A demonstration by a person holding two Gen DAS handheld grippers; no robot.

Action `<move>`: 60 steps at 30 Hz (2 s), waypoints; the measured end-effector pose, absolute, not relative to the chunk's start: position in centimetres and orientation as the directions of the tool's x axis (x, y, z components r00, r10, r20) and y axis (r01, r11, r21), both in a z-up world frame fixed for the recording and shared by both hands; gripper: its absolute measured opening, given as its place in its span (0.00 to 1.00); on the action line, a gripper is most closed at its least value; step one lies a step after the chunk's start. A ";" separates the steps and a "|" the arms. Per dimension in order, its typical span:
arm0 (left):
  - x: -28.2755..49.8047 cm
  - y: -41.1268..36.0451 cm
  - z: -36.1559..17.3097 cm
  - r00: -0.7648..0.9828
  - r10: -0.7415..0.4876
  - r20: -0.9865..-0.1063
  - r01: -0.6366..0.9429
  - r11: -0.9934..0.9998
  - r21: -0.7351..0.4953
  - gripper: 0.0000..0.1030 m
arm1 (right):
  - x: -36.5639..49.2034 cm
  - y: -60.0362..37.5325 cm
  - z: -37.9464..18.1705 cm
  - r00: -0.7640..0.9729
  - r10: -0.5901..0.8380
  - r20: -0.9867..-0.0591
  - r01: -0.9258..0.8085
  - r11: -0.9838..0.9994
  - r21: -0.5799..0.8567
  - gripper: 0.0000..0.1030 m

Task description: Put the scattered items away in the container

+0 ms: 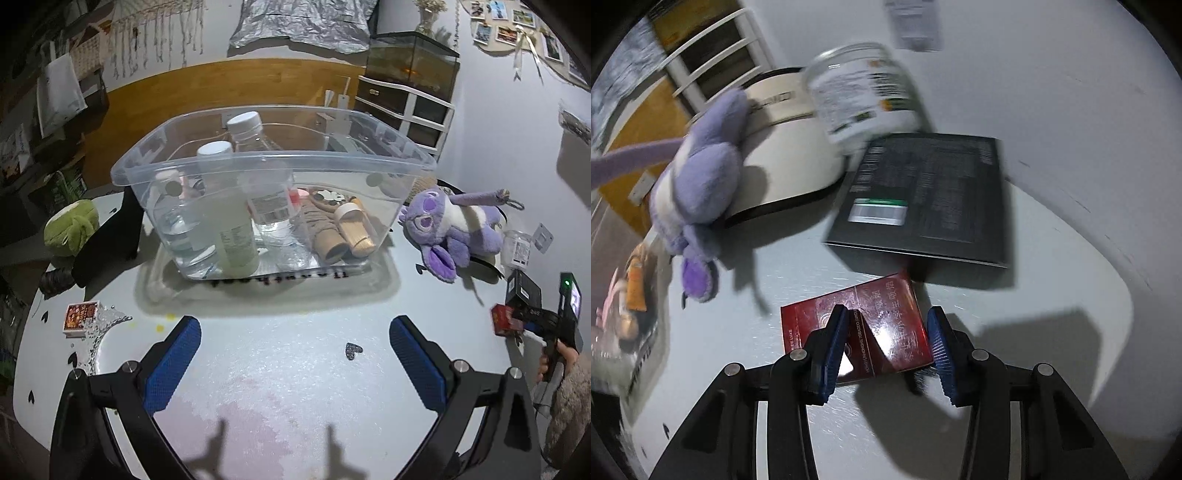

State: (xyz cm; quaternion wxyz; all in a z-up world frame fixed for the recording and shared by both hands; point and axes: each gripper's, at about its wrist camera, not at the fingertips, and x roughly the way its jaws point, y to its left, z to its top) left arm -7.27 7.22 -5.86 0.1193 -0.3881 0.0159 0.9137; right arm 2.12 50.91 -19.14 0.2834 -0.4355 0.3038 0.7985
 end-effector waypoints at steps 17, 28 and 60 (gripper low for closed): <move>-9.4 8.9 -11.9 -0.477 0.280 -0.833 -0.364 -0.926 -0.103 0.81 | -4.1 32.3 -20.7 -0.489 -0.190 -0.852 -0.286 -0.887 0.362 0.44; -4.0 11.6 -16.0 -0.403 0.383 -0.831 -0.743 -0.667 0.053 0.76 | -4.8 24.6 -21.0 -0.444 -0.275 -0.853 -0.139 -0.919 0.369 0.44; 0.3 14.0 -19.9 -0.212 0.457 -0.864 -0.975 -0.036 0.220 0.57 | 0.1 23.7 -21.5 -0.350 -0.357 -0.866 -0.211 -0.871 0.444 0.44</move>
